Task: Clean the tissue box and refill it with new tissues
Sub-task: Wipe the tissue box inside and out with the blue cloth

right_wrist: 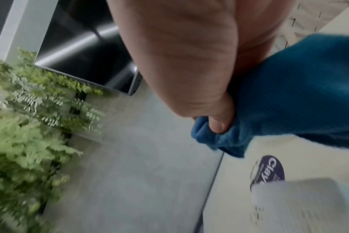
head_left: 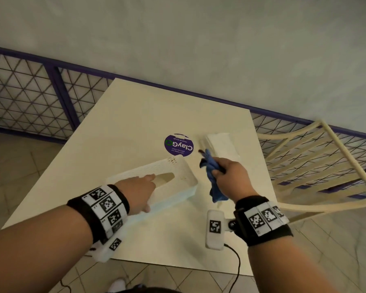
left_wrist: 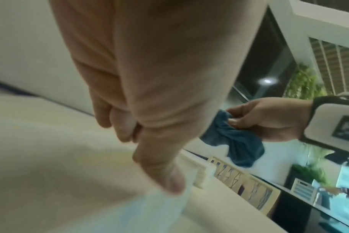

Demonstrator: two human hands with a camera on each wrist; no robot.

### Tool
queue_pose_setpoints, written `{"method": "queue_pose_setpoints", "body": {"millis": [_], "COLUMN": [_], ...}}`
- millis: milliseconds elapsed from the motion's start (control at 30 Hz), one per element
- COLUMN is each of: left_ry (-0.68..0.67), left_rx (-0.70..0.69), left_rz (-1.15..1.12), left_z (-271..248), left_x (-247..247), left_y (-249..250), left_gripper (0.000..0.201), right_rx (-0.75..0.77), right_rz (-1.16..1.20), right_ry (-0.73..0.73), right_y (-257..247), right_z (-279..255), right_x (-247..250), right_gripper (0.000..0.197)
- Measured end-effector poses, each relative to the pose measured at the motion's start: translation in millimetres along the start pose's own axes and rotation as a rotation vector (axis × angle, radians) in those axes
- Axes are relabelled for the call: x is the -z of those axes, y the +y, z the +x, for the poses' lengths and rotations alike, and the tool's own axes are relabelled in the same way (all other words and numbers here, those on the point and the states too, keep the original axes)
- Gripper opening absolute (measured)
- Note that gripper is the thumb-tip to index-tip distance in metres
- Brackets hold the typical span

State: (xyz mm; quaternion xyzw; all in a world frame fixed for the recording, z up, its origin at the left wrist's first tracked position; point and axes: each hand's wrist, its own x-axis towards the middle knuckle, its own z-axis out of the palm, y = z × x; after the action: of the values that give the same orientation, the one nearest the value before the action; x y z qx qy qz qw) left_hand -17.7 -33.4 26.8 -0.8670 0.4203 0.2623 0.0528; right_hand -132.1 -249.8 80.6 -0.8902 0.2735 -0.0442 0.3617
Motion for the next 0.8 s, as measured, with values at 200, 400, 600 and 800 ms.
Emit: {"method": "queue_pose_setpoints", "body": {"millis": [200,400,600,800], "left_ry": [0.047,0.100,0.086,0.064], "left_rx": [0.124,0.101,0.114,0.099], "left_rz": [-0.131,-0.069,-0.160,-0.171], "left_z": [0.7,7.5,7.3,7.3], "left_x": [-11.7,-19.6,-19.7,-14.9], "left_y": [18.9,8.1,4.7,3.8], "left_gripper": [0.043,0.057,0.061,0.054], "right_rx": [0.109,0.031,0.225,0.111], "right_rz": [-0.307,-0.371,-0.349,-0.399], "right_ry": [-0.390,-0.321,-0.407,-0.326], "right_y": [7.2,14.3,6.0,3.0], "right_z": [-2.4,11.4,-6.1,11.4], "right_x": [-102.6,-105.6,-118.9,-107.0], "right_gripper": [0.041,0.057,0.051,0.049]}}
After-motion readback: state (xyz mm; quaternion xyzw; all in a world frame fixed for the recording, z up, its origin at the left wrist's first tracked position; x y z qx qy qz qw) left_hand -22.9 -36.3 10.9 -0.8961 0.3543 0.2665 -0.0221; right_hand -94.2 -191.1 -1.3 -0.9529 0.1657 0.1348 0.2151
